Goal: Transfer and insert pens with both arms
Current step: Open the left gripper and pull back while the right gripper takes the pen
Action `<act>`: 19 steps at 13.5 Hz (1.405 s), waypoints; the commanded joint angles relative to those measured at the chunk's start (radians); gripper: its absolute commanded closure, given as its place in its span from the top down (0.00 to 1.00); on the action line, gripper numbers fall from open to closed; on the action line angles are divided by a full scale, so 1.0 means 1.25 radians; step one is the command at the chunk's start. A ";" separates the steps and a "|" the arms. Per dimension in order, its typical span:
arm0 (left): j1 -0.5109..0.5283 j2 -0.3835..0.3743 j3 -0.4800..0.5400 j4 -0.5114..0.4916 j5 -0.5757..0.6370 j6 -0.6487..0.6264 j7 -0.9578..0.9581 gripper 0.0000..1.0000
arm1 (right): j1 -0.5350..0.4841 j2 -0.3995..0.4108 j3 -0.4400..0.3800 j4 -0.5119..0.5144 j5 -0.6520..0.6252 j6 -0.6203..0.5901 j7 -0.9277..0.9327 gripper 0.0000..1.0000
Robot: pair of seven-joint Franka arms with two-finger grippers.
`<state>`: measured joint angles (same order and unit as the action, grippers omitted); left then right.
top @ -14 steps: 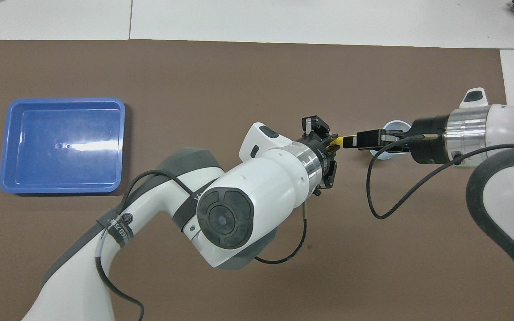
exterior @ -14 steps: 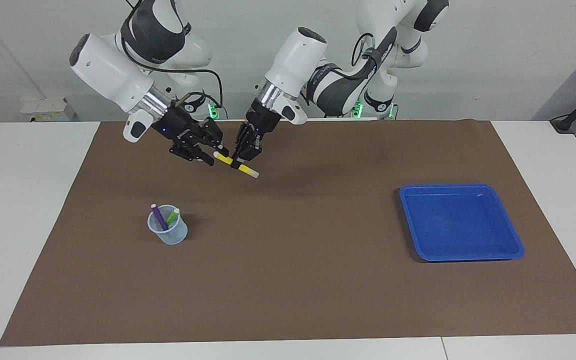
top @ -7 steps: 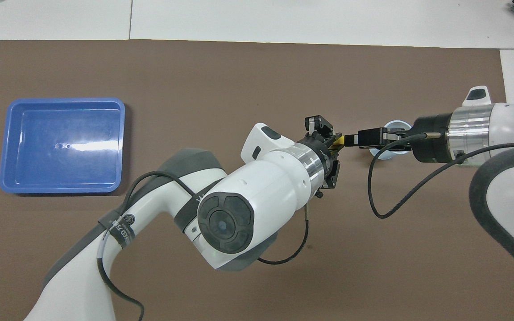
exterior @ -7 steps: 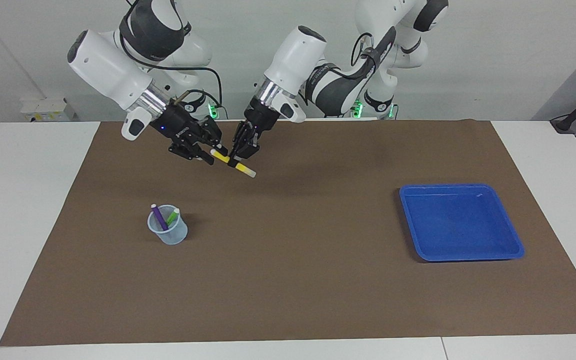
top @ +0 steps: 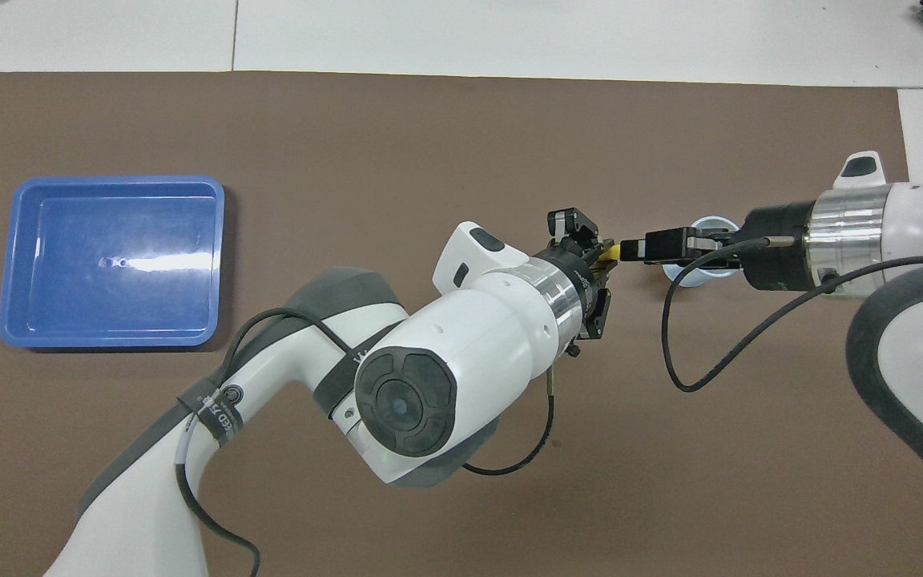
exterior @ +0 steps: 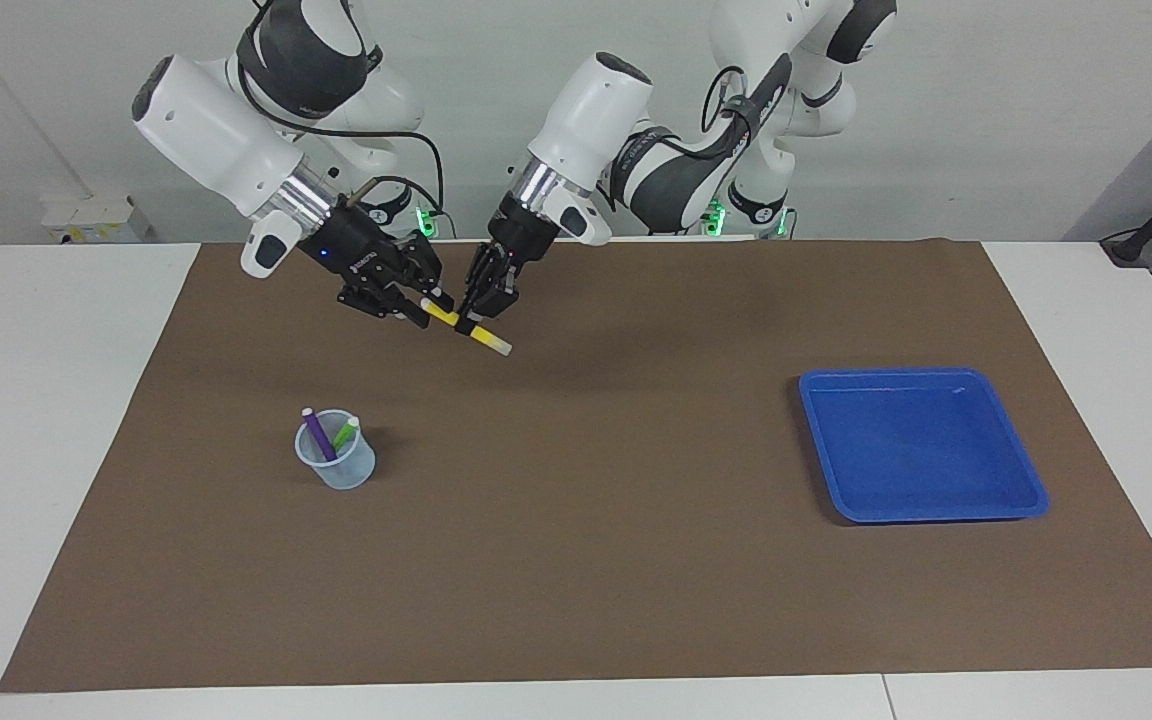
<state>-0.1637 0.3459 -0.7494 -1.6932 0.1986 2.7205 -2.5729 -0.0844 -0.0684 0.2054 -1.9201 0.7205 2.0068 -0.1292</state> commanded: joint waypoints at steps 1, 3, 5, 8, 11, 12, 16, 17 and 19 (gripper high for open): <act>-0.013 -0.005 0.015 -0.013 0.020 0.025 -0.025 0.00 | -0.010 -0.001 0.004 0.009 -0.011 -0.017 0.015 0.31; -0.013 -0.005 0.017 -0.013 0.019 0.036 -0.025 0.00 | -0.010 -0.001 0.004 0.009 -0.011 -0.016 0.013 0.23; -0.013 -0.005 0.017 -0.013 0.020 0.036 -0.025 0.00 | -0.010 -0.001 0.004 0.009 -0.011 -0.017 0.006 0.02; -0.013 -0.005 0.017 -0.013 0.020 0.036 -0.025 0.00 | -0.011 0.001 0.004 0.011 -0.011 -0.017 0.005 0.00; -0.013 -0.005 0.017 -0.013 0.020 0.034 -0.024 0.08 | -0.012 0.004 0.004 0.022 -0.028 -0.021 0.006 0.00; -0.013 -0.005 0.017 -0.013 0.020 0.033 -0.024 0.40 | -0.013 0.006 0.004 0.030 -0.041 -0.028 0.008 0.00; 0.003 -0.008 0.017 -0.011 0.020 0.024 -0.024 0.75 | -0.013 0.006 0.004 0.033 -0.061 -0.035 0.008 0.00; 0.020 -0.009 0.017 -0.011 0.020 0.020 -0.022 0.75 | -0.015 0.006 0.004 0.039 -0.073 -0.040 0.009 0.00; 0.061 -0.015 0.017 -0.010 0.020 -0.004 -0.013 0.73 | -0.040 0.012 0.004 0.055 -0.175 -0.060 0.005 0.00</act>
<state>-0.1342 0.3514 -0.7305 -1.6952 0.2012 2.7420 -2.5766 -0.0909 -0.0687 0.2017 -1.8897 0.5897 1.9812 -0.1288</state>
